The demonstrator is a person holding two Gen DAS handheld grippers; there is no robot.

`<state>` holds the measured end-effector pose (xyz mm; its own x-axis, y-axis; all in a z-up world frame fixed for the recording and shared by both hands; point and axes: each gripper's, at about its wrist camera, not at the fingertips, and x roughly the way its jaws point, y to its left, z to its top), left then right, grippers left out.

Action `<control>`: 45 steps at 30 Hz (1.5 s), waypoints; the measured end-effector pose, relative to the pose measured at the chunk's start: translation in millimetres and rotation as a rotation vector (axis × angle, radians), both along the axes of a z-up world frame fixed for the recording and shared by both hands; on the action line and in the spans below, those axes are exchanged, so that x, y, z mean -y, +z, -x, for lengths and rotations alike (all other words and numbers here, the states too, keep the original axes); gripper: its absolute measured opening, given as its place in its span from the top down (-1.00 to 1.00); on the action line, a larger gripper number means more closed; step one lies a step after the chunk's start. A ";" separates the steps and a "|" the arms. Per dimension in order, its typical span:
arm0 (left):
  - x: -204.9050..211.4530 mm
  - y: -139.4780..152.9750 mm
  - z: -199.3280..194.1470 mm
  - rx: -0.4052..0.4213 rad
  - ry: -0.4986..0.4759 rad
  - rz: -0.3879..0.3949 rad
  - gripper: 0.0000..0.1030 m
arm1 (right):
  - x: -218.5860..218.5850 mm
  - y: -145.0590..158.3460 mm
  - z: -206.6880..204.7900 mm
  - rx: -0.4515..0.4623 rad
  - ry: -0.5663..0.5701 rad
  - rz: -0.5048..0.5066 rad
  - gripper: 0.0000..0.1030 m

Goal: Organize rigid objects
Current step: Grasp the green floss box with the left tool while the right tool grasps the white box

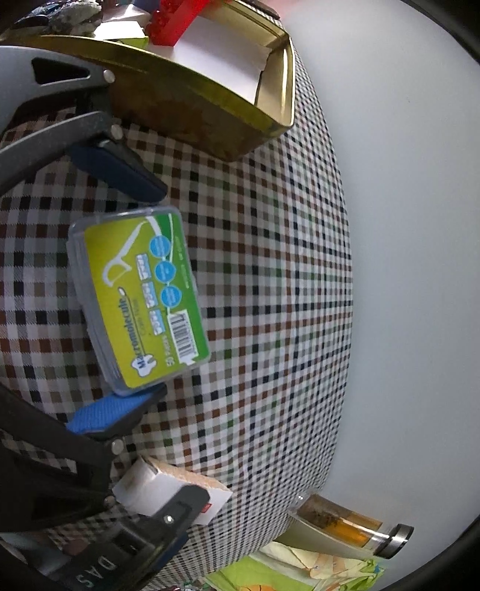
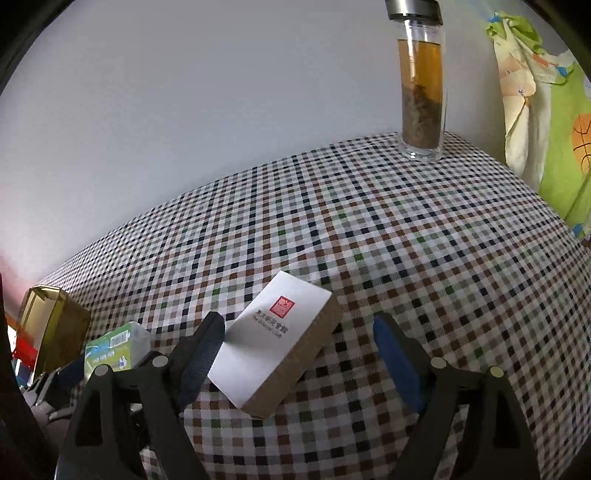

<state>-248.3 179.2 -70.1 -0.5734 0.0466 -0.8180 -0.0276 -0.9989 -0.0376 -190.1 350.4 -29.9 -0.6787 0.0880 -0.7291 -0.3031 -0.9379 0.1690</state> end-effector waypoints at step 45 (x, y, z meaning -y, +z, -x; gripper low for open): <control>23.8 2.6 -18.0 -0.034 -0.048 0.012 -0.61 | -7.9 -1.0 -22.4 0.024 -0.043 -0.191 -0.45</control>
<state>-230.3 155.5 -67.6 -0.5984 0.0650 -0.7986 -0.0770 -0.9968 -0.0234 -167.8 358.3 -31.0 -0.6537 0.2549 -0.7126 -0.3458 -0.9381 -0.0184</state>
